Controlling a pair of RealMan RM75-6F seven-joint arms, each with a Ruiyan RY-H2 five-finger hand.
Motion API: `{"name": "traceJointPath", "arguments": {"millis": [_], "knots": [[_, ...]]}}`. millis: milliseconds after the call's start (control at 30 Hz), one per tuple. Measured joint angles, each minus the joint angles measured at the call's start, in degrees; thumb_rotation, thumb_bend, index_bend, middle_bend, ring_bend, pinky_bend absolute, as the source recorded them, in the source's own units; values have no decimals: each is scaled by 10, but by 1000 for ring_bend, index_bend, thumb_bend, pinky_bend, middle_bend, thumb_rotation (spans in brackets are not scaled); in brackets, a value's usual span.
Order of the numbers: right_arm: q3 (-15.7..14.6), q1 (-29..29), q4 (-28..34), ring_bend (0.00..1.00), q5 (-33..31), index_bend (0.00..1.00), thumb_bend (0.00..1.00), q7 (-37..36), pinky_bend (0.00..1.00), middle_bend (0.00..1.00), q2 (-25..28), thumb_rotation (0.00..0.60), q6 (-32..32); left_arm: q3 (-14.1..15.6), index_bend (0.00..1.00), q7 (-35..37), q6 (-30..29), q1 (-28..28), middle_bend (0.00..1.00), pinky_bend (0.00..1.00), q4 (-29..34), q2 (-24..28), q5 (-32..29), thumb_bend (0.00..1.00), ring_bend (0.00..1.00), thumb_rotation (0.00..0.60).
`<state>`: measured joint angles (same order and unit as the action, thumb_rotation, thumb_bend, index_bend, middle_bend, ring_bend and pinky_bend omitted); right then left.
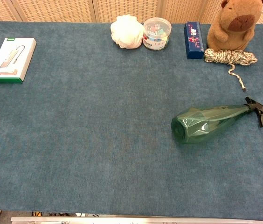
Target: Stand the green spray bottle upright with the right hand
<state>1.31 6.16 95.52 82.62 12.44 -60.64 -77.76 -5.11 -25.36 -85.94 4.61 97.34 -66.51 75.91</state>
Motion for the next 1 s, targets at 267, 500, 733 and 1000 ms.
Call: {"name": "traceJointPath", "arguments": {"millis": [267,500,733,1000], "knots": [[1,3,2,0,1,0,0,-4,206,16,0,600,4,3,510,-3,1,-1,421,460,0,0,-8,0,321,600],[0,2,2,0,-2,0,0,0,206,19,-4,600,3,5,510,1,3,-2,421,460,5,2,-10,0,322,600],[-6,7,-17,0,-7,0,0,22,206,19,-28,600,22,6,510,8,3,1,421,460,9,5,0,0,322,600],[-10,15,-42,0,-13,0,0,32,203,19,-52,600,40,6,510,11,11,3,421,460,8,8,-8,0,322,600]]}}
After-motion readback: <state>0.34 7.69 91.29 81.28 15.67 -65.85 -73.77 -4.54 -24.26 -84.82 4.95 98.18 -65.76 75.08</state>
